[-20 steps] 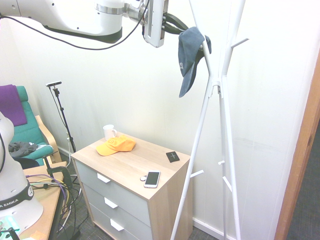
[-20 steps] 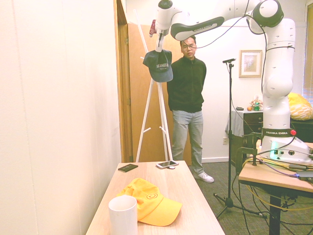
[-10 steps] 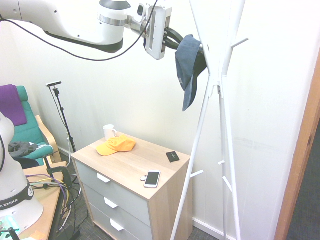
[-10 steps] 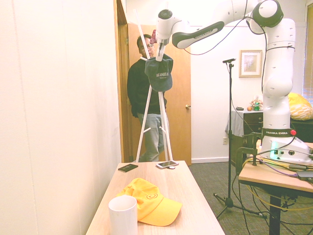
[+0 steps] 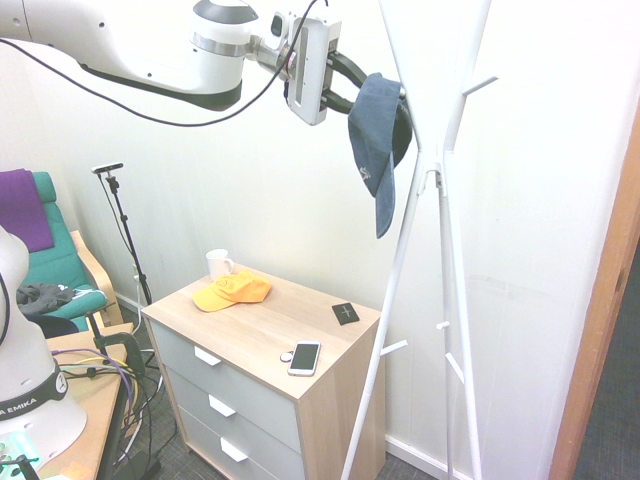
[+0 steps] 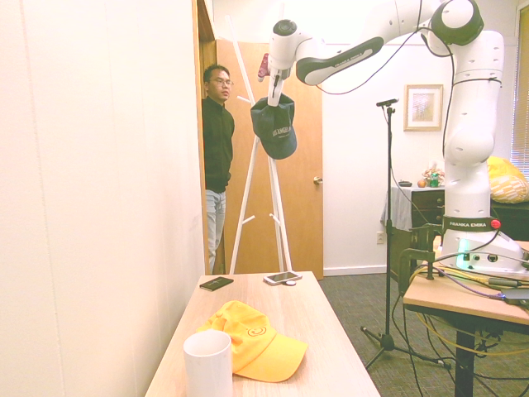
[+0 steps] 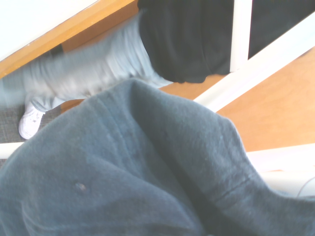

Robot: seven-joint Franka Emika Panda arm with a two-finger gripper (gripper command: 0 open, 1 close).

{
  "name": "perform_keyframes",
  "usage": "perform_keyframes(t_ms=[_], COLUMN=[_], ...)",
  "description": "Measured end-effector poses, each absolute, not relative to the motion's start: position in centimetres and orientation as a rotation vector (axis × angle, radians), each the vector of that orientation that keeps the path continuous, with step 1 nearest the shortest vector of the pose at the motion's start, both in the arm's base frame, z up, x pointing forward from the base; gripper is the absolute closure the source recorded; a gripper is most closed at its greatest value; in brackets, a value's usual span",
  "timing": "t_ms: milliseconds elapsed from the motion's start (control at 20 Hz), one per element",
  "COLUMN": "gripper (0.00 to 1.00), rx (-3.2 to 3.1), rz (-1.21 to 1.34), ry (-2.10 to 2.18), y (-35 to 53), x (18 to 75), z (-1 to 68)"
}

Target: Hang the cap

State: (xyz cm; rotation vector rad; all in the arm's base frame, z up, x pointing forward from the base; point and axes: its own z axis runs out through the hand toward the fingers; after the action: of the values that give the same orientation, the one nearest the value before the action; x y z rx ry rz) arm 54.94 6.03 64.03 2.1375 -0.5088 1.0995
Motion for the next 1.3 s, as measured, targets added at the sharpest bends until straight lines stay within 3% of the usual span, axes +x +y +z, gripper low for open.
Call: perform_keyframes(t_ms=[1300], gripper=[0.00], rx=[2.450], rz=[1.088], ry=[-0.644], y=[6.8], x=[52.0], z=[67.3])
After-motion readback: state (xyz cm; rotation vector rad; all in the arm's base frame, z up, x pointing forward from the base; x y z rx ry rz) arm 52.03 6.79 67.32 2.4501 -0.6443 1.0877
